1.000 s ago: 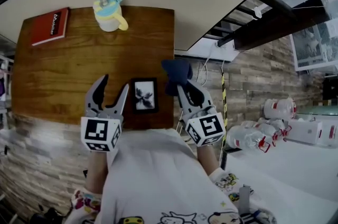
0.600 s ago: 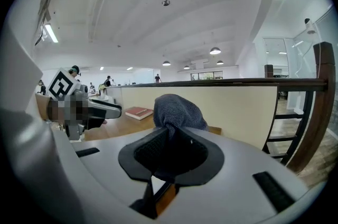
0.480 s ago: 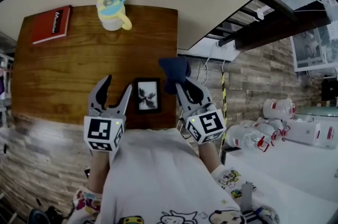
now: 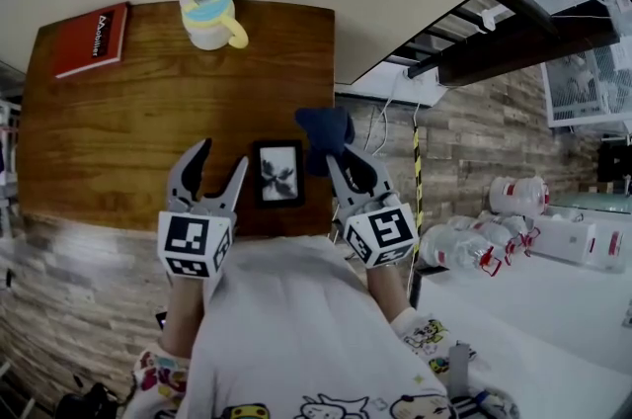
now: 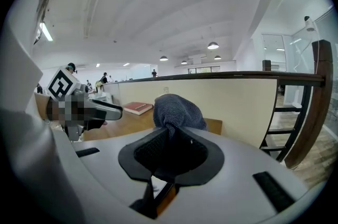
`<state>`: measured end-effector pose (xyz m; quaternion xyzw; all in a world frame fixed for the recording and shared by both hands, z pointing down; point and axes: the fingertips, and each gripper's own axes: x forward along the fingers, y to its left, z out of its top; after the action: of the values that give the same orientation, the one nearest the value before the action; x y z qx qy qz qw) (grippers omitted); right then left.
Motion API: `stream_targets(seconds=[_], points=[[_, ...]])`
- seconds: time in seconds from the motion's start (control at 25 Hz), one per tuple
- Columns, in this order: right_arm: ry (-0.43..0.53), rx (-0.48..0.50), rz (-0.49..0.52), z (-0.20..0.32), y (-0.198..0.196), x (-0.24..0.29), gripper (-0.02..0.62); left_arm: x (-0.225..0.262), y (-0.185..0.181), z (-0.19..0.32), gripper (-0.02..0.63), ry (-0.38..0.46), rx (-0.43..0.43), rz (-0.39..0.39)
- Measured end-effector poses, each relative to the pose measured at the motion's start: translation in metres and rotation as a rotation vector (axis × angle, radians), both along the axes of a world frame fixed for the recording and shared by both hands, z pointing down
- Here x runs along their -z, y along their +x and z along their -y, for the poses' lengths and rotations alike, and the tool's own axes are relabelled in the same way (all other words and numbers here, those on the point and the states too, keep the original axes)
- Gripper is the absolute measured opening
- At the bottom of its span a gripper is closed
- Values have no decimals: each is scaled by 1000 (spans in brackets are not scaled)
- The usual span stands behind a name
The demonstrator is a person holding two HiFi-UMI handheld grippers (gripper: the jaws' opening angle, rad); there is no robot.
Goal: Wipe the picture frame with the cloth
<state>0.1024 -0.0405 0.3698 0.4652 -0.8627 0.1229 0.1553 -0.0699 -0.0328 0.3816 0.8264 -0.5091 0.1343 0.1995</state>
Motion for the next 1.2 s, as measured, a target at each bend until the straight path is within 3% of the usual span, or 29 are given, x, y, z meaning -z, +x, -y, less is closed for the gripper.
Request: stream_targets(seconds=[0.4, 1.2], points=[[-70, -24, -17, -9, 7, -28, 46, -47, 24, -14, 230, -131, -75, -18], [-166, -23, -16, -7, 2, -76, 46, -154, 50, -41, 215, -374, -186, 48]])
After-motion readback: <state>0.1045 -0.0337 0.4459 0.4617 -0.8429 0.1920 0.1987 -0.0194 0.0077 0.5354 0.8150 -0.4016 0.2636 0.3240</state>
